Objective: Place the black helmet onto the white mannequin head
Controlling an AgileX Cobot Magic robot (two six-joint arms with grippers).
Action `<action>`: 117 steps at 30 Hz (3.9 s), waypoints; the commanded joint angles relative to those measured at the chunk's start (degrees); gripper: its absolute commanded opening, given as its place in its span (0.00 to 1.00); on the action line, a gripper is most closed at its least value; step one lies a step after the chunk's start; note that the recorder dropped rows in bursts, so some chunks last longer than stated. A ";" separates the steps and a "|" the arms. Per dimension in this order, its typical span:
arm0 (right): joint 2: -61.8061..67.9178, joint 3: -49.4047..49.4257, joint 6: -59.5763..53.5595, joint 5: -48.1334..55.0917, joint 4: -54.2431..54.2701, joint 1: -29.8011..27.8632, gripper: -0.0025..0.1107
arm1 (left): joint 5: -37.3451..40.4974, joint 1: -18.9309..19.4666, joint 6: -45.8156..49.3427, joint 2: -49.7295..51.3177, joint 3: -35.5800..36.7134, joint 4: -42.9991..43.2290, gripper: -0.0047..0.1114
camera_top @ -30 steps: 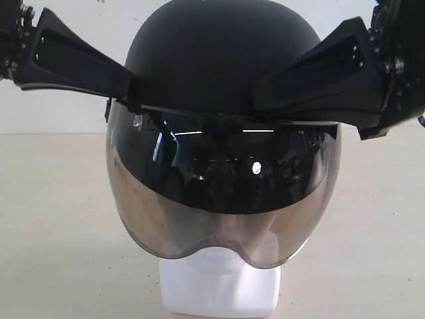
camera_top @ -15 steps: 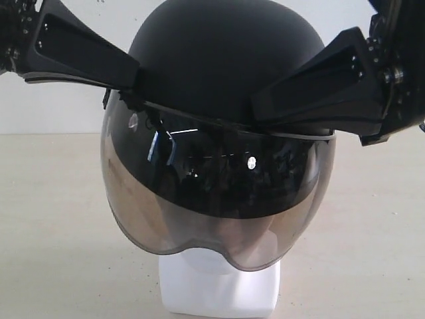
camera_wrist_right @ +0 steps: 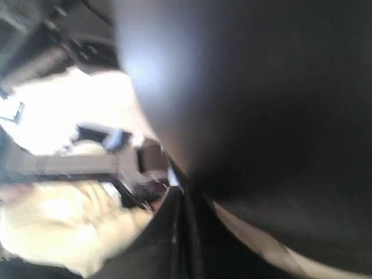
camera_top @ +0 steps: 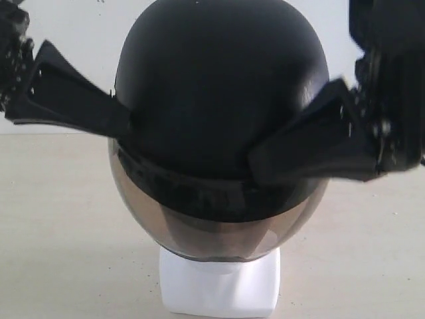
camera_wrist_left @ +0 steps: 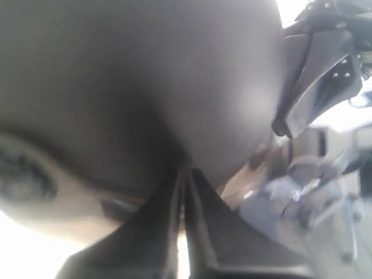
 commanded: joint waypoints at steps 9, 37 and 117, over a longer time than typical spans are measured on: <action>2.40 1.49 -0.04 -8.08 -9.94 0.03 0.02 | -1.58 -0.28 -0.42 1.12 1.05 3.75 0.08; -9.15 -5.91 3.34 -16.09 -12.06 -1.11 0.02 | -2.19 -0.28 -6.14 -0.54 -7.78 12.28 0.08; -22.90 1.80 11.23 -18.89 -32.05 -6.76 0.02 | -14.27 3.09 -12.52 -40.99 17.00 9.61 0.08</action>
